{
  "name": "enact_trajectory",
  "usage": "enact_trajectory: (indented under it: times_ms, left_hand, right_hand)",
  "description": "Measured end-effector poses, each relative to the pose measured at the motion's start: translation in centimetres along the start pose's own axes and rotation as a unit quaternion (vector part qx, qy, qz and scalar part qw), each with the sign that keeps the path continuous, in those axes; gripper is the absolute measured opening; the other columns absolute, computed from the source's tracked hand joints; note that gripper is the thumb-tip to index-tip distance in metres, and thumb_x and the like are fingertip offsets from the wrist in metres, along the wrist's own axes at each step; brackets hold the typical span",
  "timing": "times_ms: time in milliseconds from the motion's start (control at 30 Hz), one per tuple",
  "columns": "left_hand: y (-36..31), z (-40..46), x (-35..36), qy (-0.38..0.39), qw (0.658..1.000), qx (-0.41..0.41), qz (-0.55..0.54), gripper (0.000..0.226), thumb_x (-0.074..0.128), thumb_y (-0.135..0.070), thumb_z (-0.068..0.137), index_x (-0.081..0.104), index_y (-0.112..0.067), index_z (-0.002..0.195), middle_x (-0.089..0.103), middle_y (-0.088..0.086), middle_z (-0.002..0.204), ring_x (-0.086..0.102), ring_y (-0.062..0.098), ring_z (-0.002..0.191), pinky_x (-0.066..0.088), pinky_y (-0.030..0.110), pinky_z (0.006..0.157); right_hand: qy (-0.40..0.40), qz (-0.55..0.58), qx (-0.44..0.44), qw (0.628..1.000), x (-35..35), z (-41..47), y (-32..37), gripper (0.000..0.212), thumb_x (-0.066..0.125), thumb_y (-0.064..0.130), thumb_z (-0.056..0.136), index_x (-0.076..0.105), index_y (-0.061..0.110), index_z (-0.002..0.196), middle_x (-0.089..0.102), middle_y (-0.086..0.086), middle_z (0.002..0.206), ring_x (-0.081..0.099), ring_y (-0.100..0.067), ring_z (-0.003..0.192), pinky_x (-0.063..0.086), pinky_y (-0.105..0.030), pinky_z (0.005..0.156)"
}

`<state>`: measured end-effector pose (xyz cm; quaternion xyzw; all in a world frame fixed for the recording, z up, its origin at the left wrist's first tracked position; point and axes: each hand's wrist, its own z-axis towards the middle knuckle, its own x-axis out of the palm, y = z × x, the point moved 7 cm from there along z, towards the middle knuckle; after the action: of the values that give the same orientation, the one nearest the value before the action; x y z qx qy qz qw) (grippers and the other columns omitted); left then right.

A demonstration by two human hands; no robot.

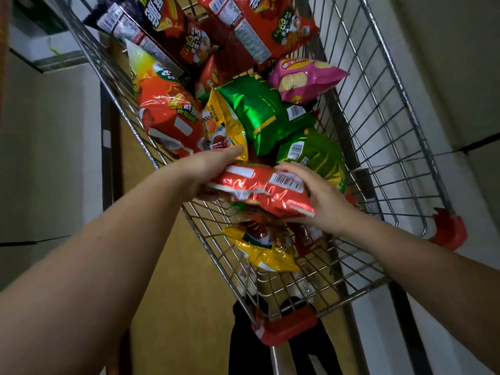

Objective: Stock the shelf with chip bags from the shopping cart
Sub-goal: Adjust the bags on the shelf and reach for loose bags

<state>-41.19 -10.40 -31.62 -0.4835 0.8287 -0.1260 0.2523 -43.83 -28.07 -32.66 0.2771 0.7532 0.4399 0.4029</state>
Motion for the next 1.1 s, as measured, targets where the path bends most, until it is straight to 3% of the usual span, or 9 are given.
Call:
enact_trajectory:
  times_ms: [133, 200, 300, 400, 500, 667, 833, 967, 1100]
  left_hand:
    - [-0.5, -0.5, 0.0, 0.061, 0.990, 0.011, -0.129, 0.075, 0.016, -0.075, 0.087, 0.064, -0.016, 0.088, 0.065, 0.007, 0.081, 0.060, 0.019, 0.078, 0.043, 0.034, 0.080]
    - [-1.0, -0.4, 1.0, 0.066, 0.986, 0.038, -0.148, 0.075, 0.013, -0.076, 0.086, 0.065, -0.021, 0.091, 0.067, 0.005, 0.097, 0.060, 0.018, 0.097, 0.041, 0.039, 0.092]
    - [-1.5, -0.3, 3.2, 0.070, 0.981, 0.094, -0.153, 0.066, 0.037, -0.078, 0.078, 0.061, -0.028, 0.113, 0.065, 0.003, 0.117, 0.056, 0.020, 0.117, 0.034, 0.047, 0.108]
    - [-0.7, 0.2, 4.9, 0.098, 0.978, 0.102, -0.152, 0.126, 0.075, -0.078, 0.035, 0.032, -0.032, 0.144, 0.058, 0.006, 0.133, 0.055, 0.027, 0.122, 0.035, 0.051, 0.109]
    - [0.0, 0.8, 5.2, 0.108, 0.979, 0.103, -0.140, 0.139, 0.085, -0.070, 0.021, 0.027, -0.038, 0.143, 0.056, 0.006, 0.135, 0.053, 0.029, 0.123, 0.035, 0.049, 0.110]
    - [-0.4, 1.1, 4.3, 0.082, 0.976, 0.113, -0.167, 0.095, 0.090, -0.048, 0.039, 0.049, -0.025, 0.122, 0.068, 0.004, 0.115, 0.065, 0.024, 0.107, 0.045, 0.044, 0.103]
    - [-0.4, 1.3, 3.0, -0.008, 0.950, 0.111, -0.292, 0.094, 0.087, -0.038, 0.050, 0.047, -0.018, 0.133, 0.071, 0.007, 0.111, 0.070, 0.025, 0.097, 0.057, 0.040, 0.085]
    - [-0.5, 1.1, 3.3, -0.026, 0.870, 0.094, -0.484, 0.083, 0.074, -0.041, 0.072, 0.036, -0.017, 0.142, 0.070, 0.011, 0.114, 0.072, 0.025, 0.090, 0.059, 0.035, 0.062]
    - [-1.5, 0.7, 4.9, -0.027, 0.856, 0.088, -0.508, 0.073, 0.072, -0.039, 0.079, 0.039, -0.018, 0.141, 0.067, 0.009, 0.119, 0.070, 0.026, 0.099, 0.059, 0.040, 0.077]
  right_hand:
    - [-0.024, 0.229, 0.121, 0.966, -1.7, 0.6, -1.6, 0.050, 0.082, 0.039, 0.061, 0.058, 0.028, 0.104, 0.066, 0.007, 0.104, 0.062, -0.016, 0.102, 0.046, -0.043, 0.098]
    - [-0.060, 0.312, 0.159, 0.935, -2.2, 0.9, -2.8, 0.060, 0.073, 0.055, 0.052, 0.065, 0.023, 0.102, 0.071, -0.004, 0.105, 0.065, -0.024, 0.103, 0.043, -0.047, 0.101]
    - [-0.085, 0.396, 0.157, 0.901, -1.9, 1.5, -3.4, 0.071, 0.076, 0.062, 0.049, 0.065, 0.022, 0.106, 0.069, -0.007, 0.111, 0.063, -0.025, 0.108, 0.042, -0.045, 0.101]
    - [-0.099, 0.418, 0.162, 0.888, -1.7, 2.0, -3.4, 0.058, 0.059, 0.057, 0.069, 0.061, 0.021, 0.115, 0.068, -0.008, 0.114, 0.063, -0.025, 0.109, 0.041, -0.046, 0.103]
    - [-0.087, 0.407, 0.177, 0.892, -1.4, 2.5, -3.3, 0.059, 0.054, 0.053, 0.072, 0.058, 0.021, 0.121, 0.067, -0.007, 0.116, 0.062, -0.024, 0.109, 0.042, -0.046, 0.102]
    - [-0.086, 0.413, 0.190, 0.886, -1.5, 2.9, -3.1, 0.064, 0.056, 0.053, 0.073, 0.054, 0.019, 0.127, 0.065, -0.007, 0.120, 0.061, -0.024, 0.112, 0.044, -0.043, 0.099]
    - [-0.149, 0.369, 0.191, 0.897, -4.3, 2.6, -3.3, 0.055, 0.051, 0.042, 0.089, 0.037, 0.018, 0.137, 0.059, -0.005, 0.120, 0.057, -0.021, 0.109, 0.043, -0.042, 0.097]
    - [-0.131, 0.380, 0.211, 0.891, -3.4, 0.8, -3.8, 0.087, 0.051, 0.060, 0.068, 0.032, 0.021, 0.143, 0.048, -0.010, 0.136, 0.048, -0.026, 0.123, 0.041, -0.043, 0.099]
    - [-0.071, 0.486, 0.208, 0.846, 1.0, -0.9, -3.0, 0.110, 0.079, 0.071, 0.033, 0.046, 0.029, 0.129, 0.057, -0.006, 0.127, 0.058, -0.019, 0.113, 0.052, -0.037, 0.089]
